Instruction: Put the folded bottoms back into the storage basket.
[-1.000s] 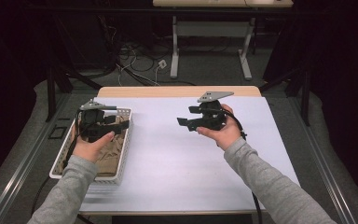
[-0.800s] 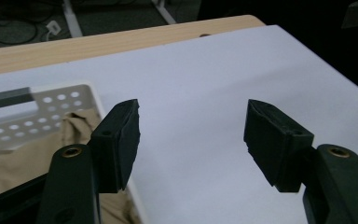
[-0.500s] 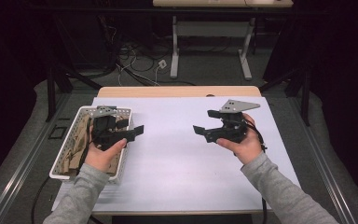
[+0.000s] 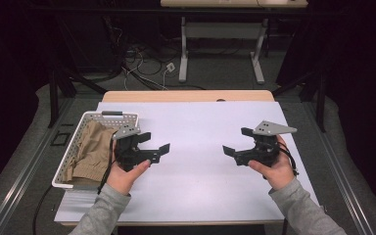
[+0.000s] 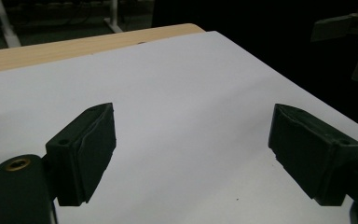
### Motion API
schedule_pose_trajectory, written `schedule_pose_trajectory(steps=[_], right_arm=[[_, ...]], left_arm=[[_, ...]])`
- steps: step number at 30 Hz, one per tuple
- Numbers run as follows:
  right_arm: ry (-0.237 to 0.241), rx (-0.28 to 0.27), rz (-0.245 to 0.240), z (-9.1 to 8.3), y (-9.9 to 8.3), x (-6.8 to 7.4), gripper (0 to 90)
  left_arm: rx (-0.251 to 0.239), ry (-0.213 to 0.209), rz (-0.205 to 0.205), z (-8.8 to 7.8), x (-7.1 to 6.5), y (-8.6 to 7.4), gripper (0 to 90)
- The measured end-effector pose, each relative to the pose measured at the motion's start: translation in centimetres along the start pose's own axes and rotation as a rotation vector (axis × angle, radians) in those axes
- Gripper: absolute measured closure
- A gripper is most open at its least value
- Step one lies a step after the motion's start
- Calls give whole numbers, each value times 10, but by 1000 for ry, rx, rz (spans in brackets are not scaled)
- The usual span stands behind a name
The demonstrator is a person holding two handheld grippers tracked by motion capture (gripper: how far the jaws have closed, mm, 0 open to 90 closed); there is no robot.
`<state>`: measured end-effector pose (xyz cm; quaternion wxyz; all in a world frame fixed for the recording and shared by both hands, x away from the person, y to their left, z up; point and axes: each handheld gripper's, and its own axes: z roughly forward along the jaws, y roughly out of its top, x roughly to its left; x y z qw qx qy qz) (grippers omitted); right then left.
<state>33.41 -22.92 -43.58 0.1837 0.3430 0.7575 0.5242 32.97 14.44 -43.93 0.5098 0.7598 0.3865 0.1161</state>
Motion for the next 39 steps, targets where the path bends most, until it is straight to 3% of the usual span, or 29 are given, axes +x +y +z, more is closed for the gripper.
schedule_pose_trajectory(steps=[5,11,14,17,23,26,29,32,39], right_arm=[[-15,4,21,-9,-25,-5,0],[-64,-7,65,-19,-50,-7,0],[-98,-17,49,-24,-63,-5,0],[-104,-25,58,-24,-73,-5,0],[-117,4,63,-21,-84,-9,0],[-139,14,61,-18,-90,-12,0],[-139,18,78,-15,-97,-13,0],[-135,15,105,-13,-103,-13,0],[-132,4,83,-9,-114,-14,0]], left_arm=[[-8,-24,-5,12,-7,-15,22],[-27,-54,8,22,-13,-33,2],[-39,-73,0,25,-13,-42,2],[-46,-69,-2,28,-14,-50,2],[-64,-57,21,30,-12,-63,2],[-82,-69,10,32,-12,-68,2],[-83,-73,11,36,-12,-74,2],[-81,-55,38,39,-11,-81,2],[-97,-74,25,43,-9,-90,2]])
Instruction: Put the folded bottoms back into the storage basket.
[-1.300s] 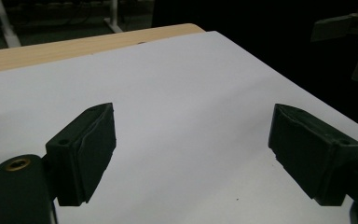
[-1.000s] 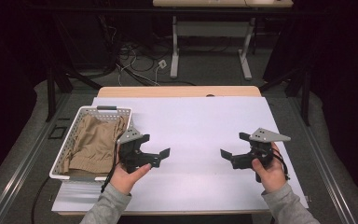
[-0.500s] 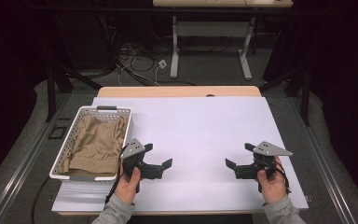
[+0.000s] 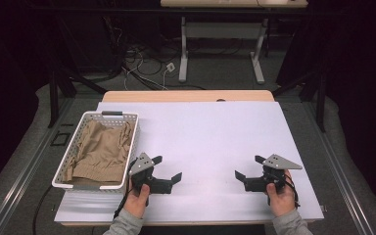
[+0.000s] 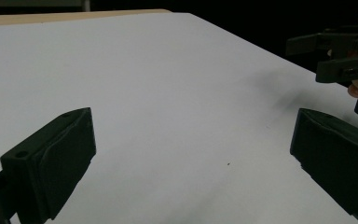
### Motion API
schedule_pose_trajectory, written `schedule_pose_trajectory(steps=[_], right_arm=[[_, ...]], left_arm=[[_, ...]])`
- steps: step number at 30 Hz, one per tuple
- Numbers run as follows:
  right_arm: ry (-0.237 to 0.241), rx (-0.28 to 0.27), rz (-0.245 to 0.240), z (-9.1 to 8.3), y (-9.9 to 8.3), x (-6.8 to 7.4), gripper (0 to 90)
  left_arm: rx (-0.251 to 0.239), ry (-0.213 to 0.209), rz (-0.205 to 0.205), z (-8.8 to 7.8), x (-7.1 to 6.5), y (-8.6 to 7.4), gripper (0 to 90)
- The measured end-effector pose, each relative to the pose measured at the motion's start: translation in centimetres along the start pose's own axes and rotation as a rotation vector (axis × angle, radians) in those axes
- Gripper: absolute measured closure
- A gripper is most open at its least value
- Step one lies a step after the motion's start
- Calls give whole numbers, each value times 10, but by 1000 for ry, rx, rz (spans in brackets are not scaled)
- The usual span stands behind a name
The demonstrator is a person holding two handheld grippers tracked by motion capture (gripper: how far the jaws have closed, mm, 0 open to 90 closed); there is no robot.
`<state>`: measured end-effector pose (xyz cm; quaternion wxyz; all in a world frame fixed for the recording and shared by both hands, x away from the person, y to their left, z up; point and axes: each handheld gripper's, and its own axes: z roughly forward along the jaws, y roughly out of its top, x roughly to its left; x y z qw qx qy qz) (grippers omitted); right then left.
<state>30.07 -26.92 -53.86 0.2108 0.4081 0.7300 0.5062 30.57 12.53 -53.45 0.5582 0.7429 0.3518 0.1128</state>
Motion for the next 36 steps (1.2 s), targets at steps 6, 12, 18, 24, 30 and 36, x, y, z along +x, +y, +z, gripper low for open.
schedule_pose_trajectory(steps=[6,12,18,24,30,36], right_arm=[[-6,7,-10,4,-5,4,0],[13,29,-49,11,-8,12,0],[32,53,-41,15,-10,13,0],[36,58,-28,14,-10,11,0],[34,57,-12,15,-11,8,0],[34,65,-19,14,-10,9,0]], left_arm=[[-9,3,-7,2,2,-6,2],[4,4,-29,5,1,-9,2],[13,0,-35,7,0,-11,2],[15,-4,-27,8,-1,-11,2],[15,-3,-39,8,-1,-12,2],[15,-2,-42,7,0,-11,2]])
